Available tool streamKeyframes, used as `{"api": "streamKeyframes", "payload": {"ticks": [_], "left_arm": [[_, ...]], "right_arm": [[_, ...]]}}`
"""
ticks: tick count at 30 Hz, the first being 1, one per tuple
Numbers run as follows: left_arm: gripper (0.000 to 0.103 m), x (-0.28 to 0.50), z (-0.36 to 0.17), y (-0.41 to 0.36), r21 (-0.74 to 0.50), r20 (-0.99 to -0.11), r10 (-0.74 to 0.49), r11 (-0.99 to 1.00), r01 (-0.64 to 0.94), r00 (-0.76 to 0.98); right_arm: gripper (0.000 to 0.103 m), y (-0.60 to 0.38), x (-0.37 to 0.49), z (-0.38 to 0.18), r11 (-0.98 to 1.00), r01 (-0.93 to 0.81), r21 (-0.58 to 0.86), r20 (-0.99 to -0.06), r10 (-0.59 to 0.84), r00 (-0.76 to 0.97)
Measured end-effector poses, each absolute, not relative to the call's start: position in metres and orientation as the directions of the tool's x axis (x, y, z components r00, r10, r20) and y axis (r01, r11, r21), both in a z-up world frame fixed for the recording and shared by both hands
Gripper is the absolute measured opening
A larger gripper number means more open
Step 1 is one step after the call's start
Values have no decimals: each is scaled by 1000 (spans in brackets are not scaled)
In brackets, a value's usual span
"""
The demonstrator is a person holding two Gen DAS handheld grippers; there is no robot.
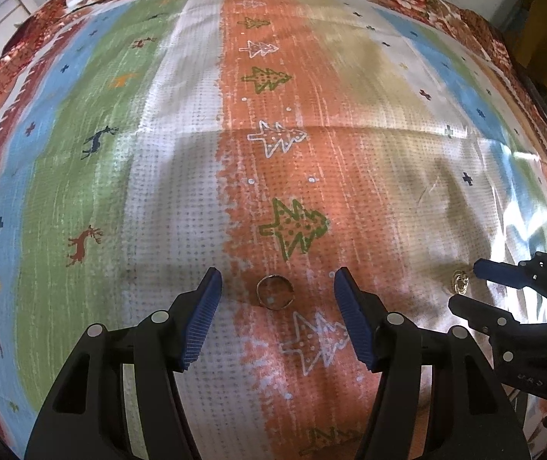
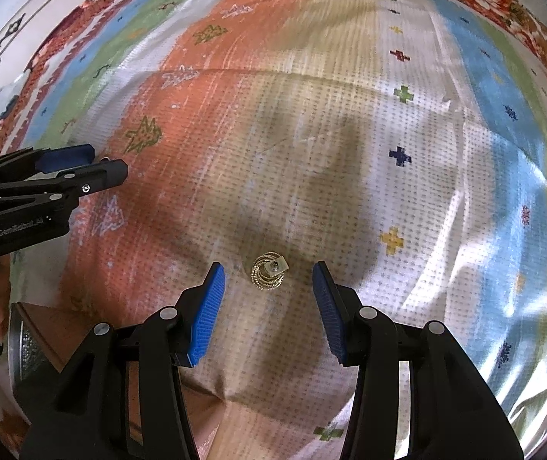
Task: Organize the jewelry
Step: 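Move left tool to gold ring while right tool approaches gold pendant, then grasp gold ring with left tool while right grasps gold pendant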
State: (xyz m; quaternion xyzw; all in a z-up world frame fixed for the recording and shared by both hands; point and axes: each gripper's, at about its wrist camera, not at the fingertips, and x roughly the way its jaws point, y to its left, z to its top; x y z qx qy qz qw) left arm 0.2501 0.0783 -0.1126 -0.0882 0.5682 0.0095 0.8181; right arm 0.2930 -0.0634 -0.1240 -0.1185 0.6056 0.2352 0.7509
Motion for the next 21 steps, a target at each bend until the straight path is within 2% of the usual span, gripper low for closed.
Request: {"api": "streamKeyframes", "payload": {"ticks": [13,18,21], "left_arm": [[62,250,-117,71,-81,-939,-47,993,-87,340],[56,248,-118,69,-47,-942,-16,995,-85,336],[47,248,-118,71,-37,-942,-3,995,-97,337]], "right_arm": [[47,-61,296,-127,857,-505,108,-966,211,152],[34,-61,295,-127,855,-508,110,-966,212,149],[22,-62,295,-127,853,-510,110,-966,213,147]]}}
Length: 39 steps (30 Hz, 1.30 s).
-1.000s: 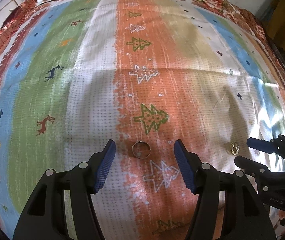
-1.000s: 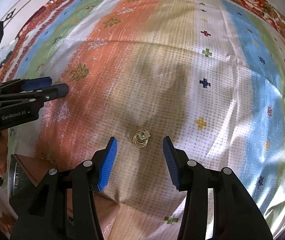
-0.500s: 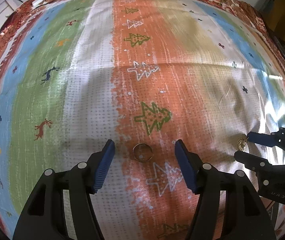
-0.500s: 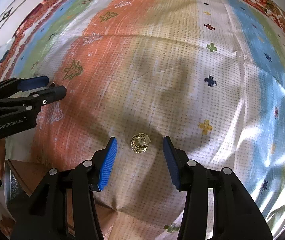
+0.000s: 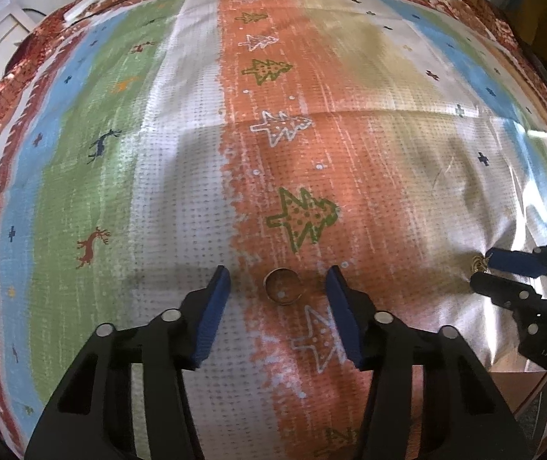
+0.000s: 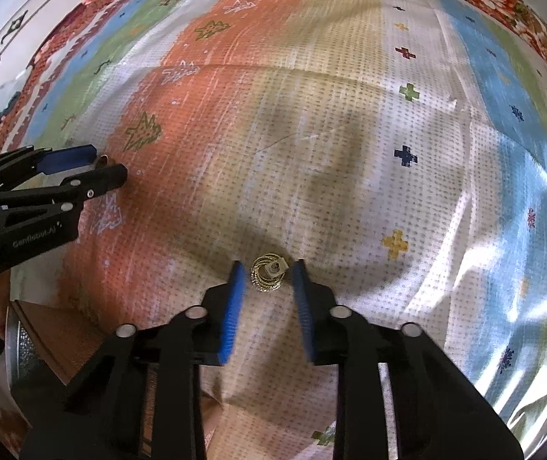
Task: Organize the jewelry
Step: 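Grasp gold ring with left tool while right grasps gold pendant, then lift ring and pendant and carry them over the silver tin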
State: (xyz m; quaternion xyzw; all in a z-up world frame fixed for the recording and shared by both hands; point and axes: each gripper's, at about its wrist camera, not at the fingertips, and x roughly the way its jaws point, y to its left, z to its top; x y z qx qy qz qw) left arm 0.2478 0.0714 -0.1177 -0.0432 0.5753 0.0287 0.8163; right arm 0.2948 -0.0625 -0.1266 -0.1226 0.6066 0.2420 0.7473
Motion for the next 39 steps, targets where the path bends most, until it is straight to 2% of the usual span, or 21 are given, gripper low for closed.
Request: {"api": "streamKeyframes", "payload": {"ticks": [1,8,11,26,32,39], "left_arm": [[44,247,-117,72,-37,-941,-1,994,-99,338],[24,246,-116,73,-37,-940,-2,995,-98,341],[20,246,-115,73,-41,-940,-6,995,-94,341],[20,242,-109,77,-63,-934,-21,992,-105,355],[20,231,-94,76,-96,-918,-51,991,-96,394],[20,214,-72,65,-125,-888,-86,990,-58,453]], "right_arm": [[19,-62,294,-126,851,-514,105,-966,210,149],[19,-61,293,-127,846,-524,99,-965,209,156],[18,-62,293,-126,846,-524,103,-965,213,154],[18,-67,290,-113,845,-524,108,-955,234,181],[18,-69,279,-91,851,-518,94,-926,266,270],[18,-67,270,-82,841,-531,102,-915,289,282]]}}
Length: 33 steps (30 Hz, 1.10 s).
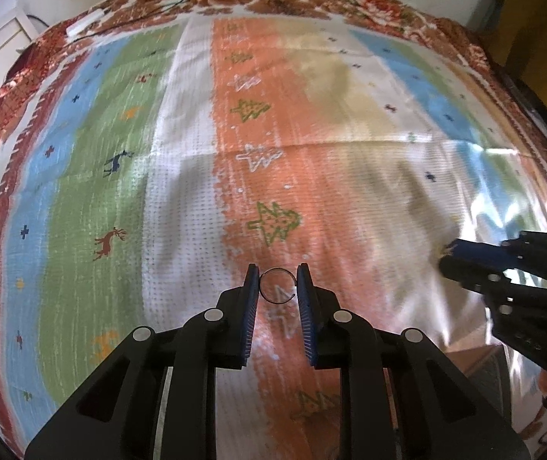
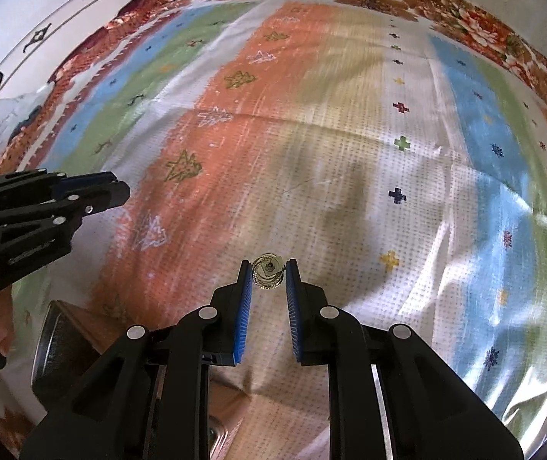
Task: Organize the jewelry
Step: 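Lift ring and pendant and carry them over the silver tin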
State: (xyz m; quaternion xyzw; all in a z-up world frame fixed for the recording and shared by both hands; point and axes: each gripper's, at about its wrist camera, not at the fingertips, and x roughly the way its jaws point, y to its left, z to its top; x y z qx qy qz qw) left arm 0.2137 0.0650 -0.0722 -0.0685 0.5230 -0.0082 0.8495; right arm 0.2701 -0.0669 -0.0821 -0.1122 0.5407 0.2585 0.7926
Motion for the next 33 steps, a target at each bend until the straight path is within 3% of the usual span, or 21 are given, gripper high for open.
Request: {"api": "streamKeyframes", "payload": {"ticks": [33], "left_arm": [[20,129,-13,45,-236,-758,-195,972,17,623]], "right_arm": [[18,-85,187,-21,815,-564,137,-791,432,432]]}}
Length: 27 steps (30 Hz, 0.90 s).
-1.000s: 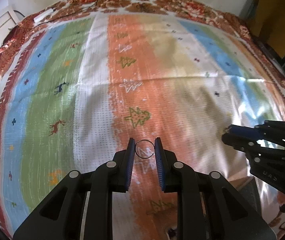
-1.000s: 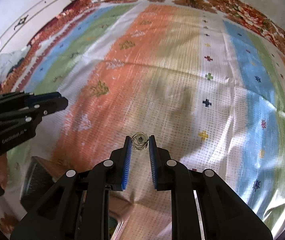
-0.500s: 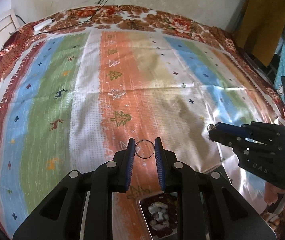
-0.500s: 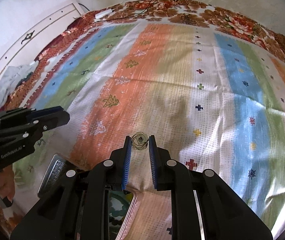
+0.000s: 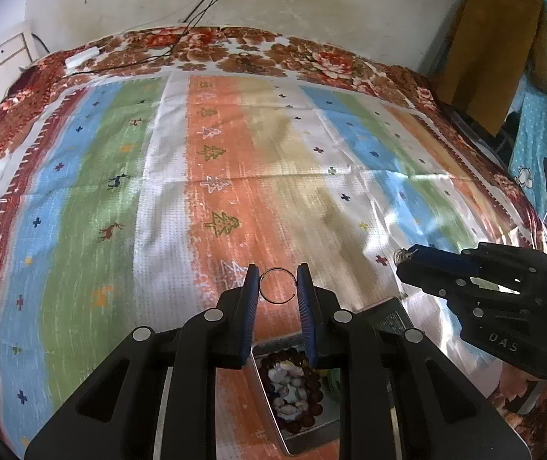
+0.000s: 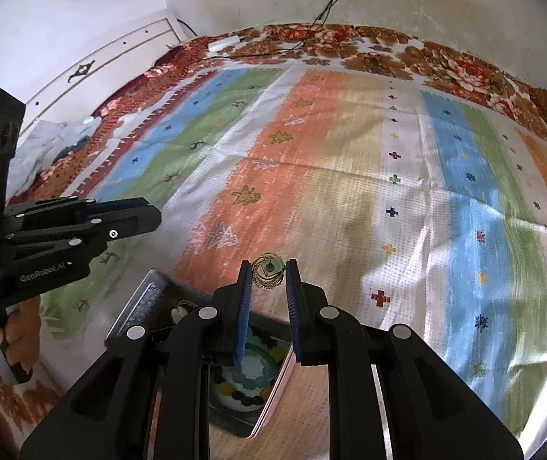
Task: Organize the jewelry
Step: 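Lift ring and pendant and carry them over the silver tin, then open both tools to drop ring and pendant into the tin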
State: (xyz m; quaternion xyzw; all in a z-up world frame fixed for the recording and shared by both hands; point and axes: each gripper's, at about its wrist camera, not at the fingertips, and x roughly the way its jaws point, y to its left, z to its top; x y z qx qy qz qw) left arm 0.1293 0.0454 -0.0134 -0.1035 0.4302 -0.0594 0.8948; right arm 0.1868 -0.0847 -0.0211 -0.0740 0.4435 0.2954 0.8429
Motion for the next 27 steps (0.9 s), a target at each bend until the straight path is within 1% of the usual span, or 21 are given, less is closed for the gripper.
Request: {"api": "streamKeyframes", "payload": {"ticks": [14,23,24,26,27], "left_arm": [[20,92,-15,31,-237,-747,-222,970,61,627],[20,87,-17,25,-233,-750,-230,969,78,620],[22,87,-18,24,-233,-751,-228,970,75,619],[33,86,-17,26,-238,-750,-229,969,69,621],[35,85,-17,26,-241,-747,-229,968,67,624]], "right_arm": [[18,-91,146,-17,780,-604,167,-772,484,412],[18,-90,142,-19,769,-614,179,-778,493,391],[18,-90,142,-19,769,-613,181,-776,495,391],[19,-91,143,-19,768,-612,188,-777,497,386],[19,-92,144,-19,771,-607,191,-776,497,387]]}}
